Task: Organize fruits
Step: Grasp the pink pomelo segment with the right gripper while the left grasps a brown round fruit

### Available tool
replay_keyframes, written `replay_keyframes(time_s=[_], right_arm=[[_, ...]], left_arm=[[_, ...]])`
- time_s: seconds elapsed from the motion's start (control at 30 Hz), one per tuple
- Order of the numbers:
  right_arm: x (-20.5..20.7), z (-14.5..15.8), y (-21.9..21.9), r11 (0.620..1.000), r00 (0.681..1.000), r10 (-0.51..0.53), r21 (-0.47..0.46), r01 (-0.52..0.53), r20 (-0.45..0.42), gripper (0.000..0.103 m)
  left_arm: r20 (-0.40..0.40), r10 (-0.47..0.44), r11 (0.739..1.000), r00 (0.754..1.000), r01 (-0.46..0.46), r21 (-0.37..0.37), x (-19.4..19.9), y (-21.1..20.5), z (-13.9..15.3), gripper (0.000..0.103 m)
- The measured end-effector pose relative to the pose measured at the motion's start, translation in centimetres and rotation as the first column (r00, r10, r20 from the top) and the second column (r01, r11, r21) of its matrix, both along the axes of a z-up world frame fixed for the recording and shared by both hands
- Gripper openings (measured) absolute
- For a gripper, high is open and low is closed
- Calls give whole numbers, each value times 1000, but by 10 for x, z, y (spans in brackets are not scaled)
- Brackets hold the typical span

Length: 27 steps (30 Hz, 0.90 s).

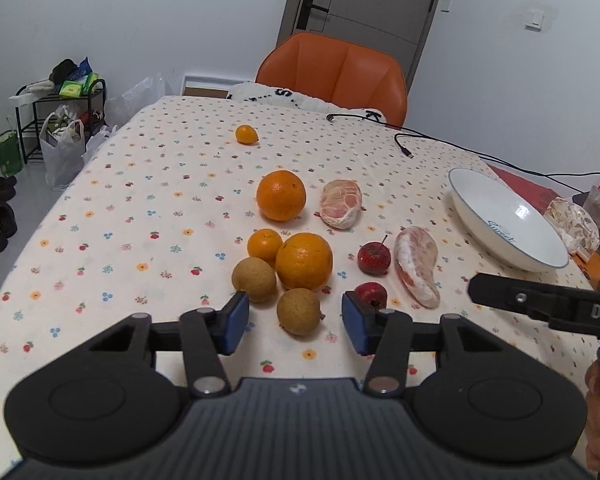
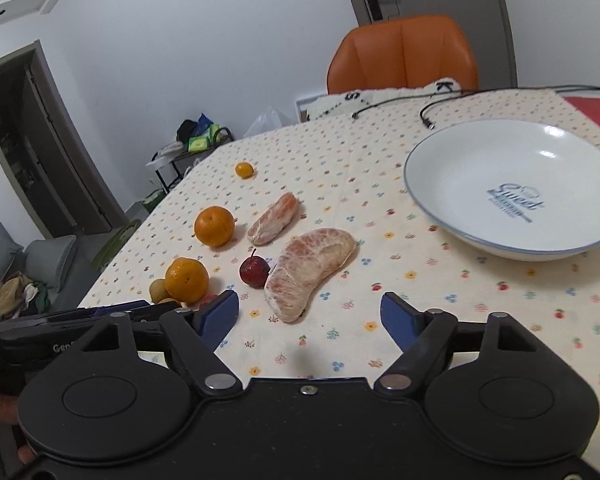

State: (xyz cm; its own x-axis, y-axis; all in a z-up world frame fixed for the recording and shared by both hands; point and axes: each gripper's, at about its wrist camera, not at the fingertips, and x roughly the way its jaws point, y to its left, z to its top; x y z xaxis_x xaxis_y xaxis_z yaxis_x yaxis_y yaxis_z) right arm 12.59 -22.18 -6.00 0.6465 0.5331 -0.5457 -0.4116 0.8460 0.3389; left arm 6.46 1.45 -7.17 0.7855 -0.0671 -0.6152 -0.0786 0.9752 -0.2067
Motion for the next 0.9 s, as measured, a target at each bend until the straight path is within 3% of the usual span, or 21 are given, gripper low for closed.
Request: replay_keyframes(time_s=[0.1,0.27,0.37,0.43,0.57,0.6,0.9], right_arm=[[8,-3,9,1000,1000,-1,-16,1,-7,73],[19,-10,23,999,999,-7,-47,5,-37,63],[17,-11,32,996,1000,-6,-85,5,-12,63],[16,-12,38,994,1000,5,-108,-4,8,61],[19,-12,40,992,999,35,-125,-33,15,31],[19,-11,37,993,999,44,-112,-44,3,29],[2,-12,6,997,1000,15,-74,-16,-6,28]], left_arm=[[-1,-4,1000,1000,4,1,4,-1,-3,49],[10,8,1000,1000,-8,18,7,-2,-7,35],[17,1,1000,1000,-1,2,7,-1,-8,26],[17,1,1000,1000,-1,6,7,-3,-7,25],[13,0,1000,1000,0,-1,7,-4,-6,25],[14,-1,1000,1000,1,-5,6,-4,-5,25],[32,-17,1000,999,17,-6,-1,-12,-3,25]])
